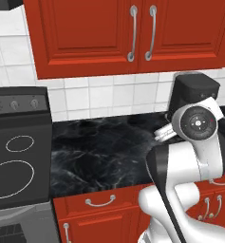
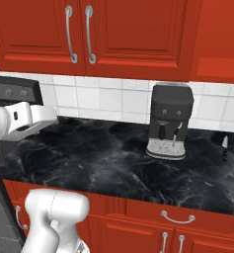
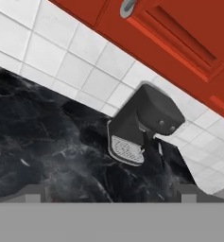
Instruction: Close all open cabinet doors.
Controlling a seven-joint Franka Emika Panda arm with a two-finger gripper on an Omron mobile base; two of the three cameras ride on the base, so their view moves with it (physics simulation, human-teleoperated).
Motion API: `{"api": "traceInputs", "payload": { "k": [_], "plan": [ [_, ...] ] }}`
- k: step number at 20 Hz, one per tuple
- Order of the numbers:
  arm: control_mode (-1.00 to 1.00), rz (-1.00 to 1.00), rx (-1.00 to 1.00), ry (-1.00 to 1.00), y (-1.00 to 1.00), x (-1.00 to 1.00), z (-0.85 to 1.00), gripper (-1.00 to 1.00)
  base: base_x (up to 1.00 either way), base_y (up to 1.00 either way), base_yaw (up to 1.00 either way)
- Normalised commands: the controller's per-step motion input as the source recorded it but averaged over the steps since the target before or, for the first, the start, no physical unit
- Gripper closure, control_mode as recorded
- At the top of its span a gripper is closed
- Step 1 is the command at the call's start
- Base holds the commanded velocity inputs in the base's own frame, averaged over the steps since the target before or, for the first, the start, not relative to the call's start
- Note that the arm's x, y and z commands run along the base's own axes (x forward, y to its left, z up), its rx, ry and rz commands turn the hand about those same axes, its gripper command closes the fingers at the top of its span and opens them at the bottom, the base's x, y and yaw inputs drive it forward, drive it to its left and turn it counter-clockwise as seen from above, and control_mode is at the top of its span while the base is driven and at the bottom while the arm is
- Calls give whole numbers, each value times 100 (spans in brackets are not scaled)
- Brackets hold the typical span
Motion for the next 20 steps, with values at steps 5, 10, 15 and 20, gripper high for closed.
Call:
{"api": "traceInputs", "payload": {
  "k": [5,10,15,20],
  "plan": [
    [100,0,0,0,0,0,0,-100,-67,-38,-2],
    [100,0,0,0,0,0,0,-100,-54,-43,-3],
    [100,0,0,0,0,0,0,-100,-28,-49,-3],
    [100,0,0,0,0,0,0,-100,-7,-59,-3]
  ]
}}
